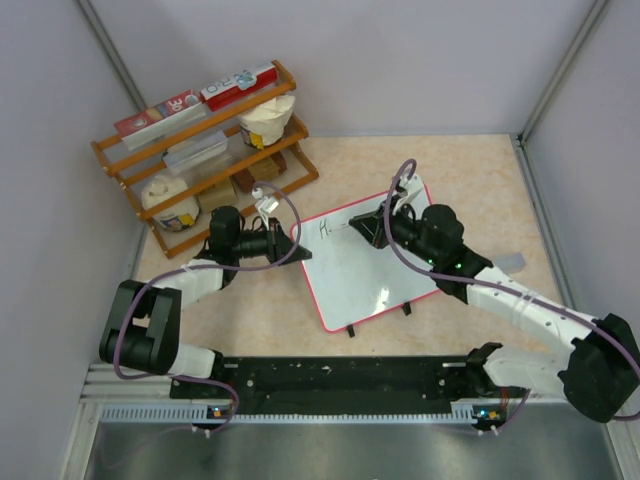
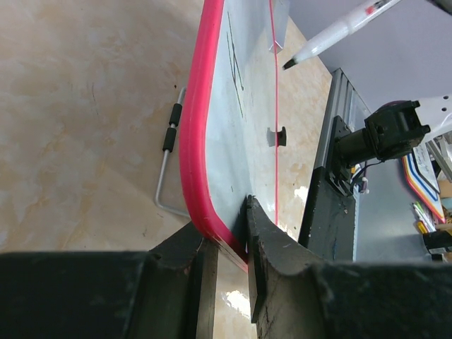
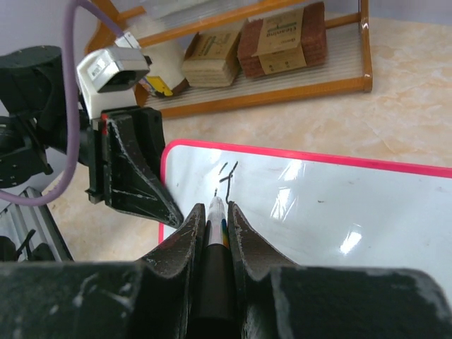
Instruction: Write a sentence on the whiteboard
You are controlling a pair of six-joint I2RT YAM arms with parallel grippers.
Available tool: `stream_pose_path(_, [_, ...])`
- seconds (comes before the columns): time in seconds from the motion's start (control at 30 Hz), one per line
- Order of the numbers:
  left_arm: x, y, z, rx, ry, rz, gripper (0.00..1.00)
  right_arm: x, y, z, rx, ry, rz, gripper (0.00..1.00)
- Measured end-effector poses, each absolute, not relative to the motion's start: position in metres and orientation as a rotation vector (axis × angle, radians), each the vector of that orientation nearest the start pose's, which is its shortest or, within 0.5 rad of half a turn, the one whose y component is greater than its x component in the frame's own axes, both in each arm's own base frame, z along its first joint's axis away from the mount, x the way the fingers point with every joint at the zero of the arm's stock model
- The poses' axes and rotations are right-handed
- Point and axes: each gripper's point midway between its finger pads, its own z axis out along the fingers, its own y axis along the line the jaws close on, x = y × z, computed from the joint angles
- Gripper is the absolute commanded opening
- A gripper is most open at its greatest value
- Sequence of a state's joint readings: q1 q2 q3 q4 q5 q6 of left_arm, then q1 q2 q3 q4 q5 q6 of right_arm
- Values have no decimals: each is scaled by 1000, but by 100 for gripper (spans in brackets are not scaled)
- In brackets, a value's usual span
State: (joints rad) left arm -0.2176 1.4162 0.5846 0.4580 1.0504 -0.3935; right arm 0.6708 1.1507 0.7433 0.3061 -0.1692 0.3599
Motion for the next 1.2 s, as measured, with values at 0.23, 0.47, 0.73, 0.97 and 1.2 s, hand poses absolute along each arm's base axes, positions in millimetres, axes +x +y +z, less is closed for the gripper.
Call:
stream_pose_path(0.23, [270,-224,144,569,1919,-1410,0,288,276,258,-379,1686,896,0])
stream_pose_path(0.47, [270,-224,144,570,1918,-1409,0,299,273,243,-355,1734,871,0])
stream_pose_path(0.73, [270,-224,144,571,1918,-1409,0,300,275,244,-356,1724,880,0])
stream_pose_path(0.97, [270,-224,144,570,1921,-1409,0,303,277,242,-355,1725,880,0])
stream_pose_path(1.2, [270,-223,143,564,1928,-1407,0,307,281,239,-344,1735,895,0])
